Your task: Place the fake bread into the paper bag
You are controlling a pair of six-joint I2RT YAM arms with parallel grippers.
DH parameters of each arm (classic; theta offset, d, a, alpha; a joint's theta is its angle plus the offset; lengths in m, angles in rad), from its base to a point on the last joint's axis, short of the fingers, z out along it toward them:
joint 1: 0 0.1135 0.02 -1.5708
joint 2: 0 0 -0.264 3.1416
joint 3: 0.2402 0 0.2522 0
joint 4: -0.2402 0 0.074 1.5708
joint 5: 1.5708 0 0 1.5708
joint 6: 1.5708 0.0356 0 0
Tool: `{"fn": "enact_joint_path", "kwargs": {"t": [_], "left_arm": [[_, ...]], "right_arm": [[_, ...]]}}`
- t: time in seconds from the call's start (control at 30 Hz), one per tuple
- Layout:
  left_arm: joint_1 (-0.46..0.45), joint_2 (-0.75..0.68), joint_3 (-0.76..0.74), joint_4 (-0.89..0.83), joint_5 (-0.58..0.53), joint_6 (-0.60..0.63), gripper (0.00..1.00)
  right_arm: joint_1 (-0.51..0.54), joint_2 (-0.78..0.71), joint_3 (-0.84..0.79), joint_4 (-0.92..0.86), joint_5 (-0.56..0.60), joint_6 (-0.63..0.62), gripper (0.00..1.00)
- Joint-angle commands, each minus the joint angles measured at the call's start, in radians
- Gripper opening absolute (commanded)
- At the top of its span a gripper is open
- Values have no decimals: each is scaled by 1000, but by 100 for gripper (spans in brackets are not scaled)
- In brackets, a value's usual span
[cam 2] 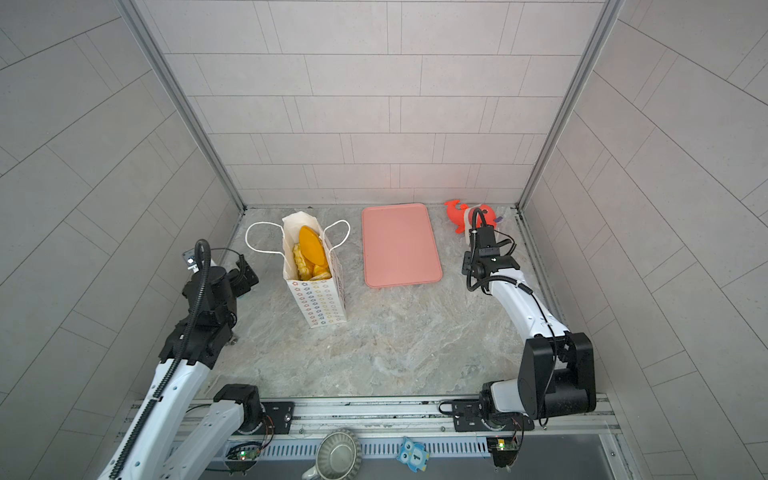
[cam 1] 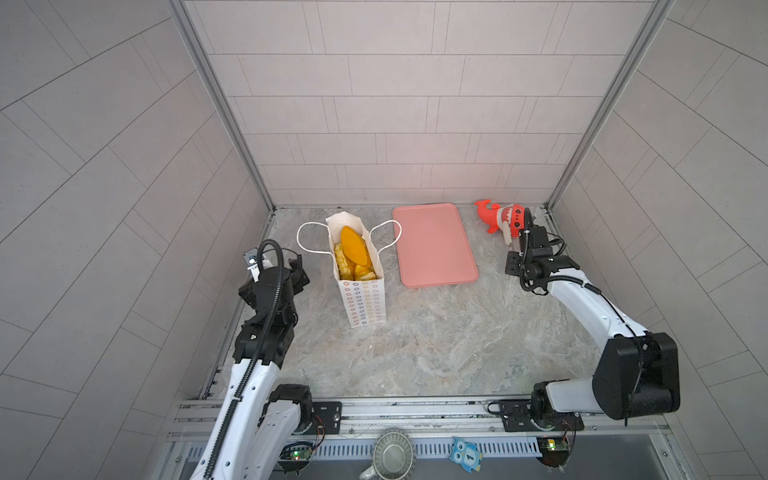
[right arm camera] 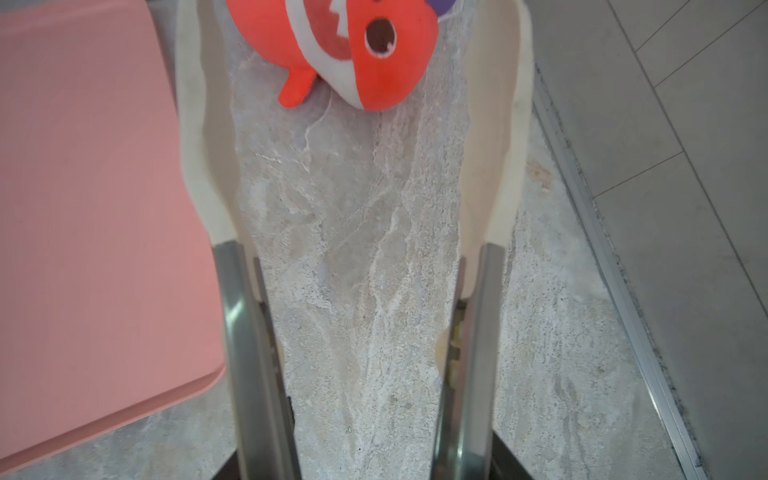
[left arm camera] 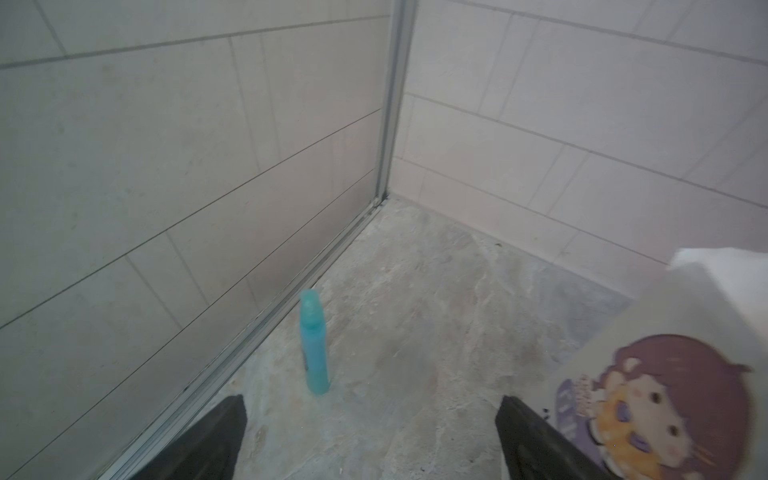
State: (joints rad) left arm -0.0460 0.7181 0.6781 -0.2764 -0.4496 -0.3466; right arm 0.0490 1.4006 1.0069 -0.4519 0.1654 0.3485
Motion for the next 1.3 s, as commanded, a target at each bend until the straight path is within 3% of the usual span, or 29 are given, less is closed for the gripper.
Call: {"fn": "enact_joint_path", "kwargs": {"t": [0.0,0.23,0.37,0.43,0.47,0.5,0.9,1.0,1.13,1.27], "left_arm": [[13,17,-45,112,-50,-62,100],[48,128,-154,243,-103,-75,100],[51,225,-196,327,-130,-50,100],[52,276,-206,351,-123,-53,100],[51,294,-210,361,-118,-54,100],[51,311,-214,371,-117,-52,100],[51,418,-254,509,-91,10,100],[50,440,-259,556,-83,41,100],[49,483,-268,637,-73,93,100],[50,557,-280,745,-44,130,100]], "right_arm": [[-15,33,-15,88,61,21,60],[-15,160,-29,105,42,10,61],[-21,234,-23,102,18,0,69],[-25,240,4,76,8,10,77],[-24,235,1,83,12,4,97],[-27,227,-5,87,24,-3,99],[-31,132,-83,174,82,3,99],[-31,3,-203,320,177,57,99],[-22,-108,-464,780,190,-46,99],[-16,-112,-526,905,194,-132,99]]}}
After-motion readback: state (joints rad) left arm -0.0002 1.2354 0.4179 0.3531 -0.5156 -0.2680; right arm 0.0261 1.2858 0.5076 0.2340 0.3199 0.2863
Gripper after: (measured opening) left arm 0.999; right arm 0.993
